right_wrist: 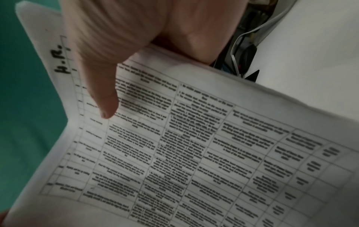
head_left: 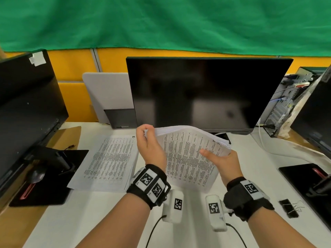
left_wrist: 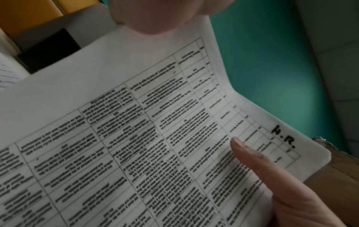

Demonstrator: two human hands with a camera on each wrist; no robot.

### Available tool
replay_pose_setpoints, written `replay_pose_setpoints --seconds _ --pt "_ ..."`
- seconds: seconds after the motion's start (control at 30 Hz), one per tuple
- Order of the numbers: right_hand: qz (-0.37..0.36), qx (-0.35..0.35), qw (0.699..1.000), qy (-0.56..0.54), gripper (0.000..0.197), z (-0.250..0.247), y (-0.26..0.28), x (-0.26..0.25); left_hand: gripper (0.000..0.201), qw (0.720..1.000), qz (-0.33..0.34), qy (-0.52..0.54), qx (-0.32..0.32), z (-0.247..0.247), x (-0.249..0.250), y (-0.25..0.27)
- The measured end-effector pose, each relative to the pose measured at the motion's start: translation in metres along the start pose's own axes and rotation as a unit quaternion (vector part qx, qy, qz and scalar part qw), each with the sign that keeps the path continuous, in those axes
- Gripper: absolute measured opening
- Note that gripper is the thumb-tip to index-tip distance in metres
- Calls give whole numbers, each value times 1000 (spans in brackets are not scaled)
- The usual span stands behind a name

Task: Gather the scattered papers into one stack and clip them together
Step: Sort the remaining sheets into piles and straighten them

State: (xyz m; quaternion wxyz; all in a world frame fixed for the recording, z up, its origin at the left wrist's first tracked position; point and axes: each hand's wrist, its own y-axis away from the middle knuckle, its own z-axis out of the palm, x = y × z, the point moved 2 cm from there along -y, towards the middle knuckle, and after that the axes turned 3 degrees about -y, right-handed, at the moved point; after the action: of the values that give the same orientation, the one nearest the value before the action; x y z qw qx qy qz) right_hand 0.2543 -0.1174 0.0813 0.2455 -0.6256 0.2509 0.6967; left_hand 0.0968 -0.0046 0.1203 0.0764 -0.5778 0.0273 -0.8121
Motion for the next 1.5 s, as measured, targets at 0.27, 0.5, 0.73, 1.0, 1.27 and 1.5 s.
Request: replay_pose_setpoints --seconds 0.27,0.5,0.73,1.0,1.27,1.5 --pt "12 -10 1000 4 28 -1 -6 0 8 997 41 -17 -60 -2 4 -2" --pt "-2 -36 999 37 25 -5 -8 -5 26 977 -26 -57 -206 -33 -23 -6" --pt "-47 -22 999 -5 26 8 -5 -18 22 981 -97 5 -166 -20 -25 3" --pt "16 -18 1000 17 29 5 -2 13 33 978 -148 -33 -142 -37 -45 15" --pt "52 -28 998 18 29 1 -2 30 32 967 -171 -94 -163 -50 -59 11" --pt "131 -32 991 1 35 -7 -19 17 31 904 -200 -202 -319 -49 -59 -22"
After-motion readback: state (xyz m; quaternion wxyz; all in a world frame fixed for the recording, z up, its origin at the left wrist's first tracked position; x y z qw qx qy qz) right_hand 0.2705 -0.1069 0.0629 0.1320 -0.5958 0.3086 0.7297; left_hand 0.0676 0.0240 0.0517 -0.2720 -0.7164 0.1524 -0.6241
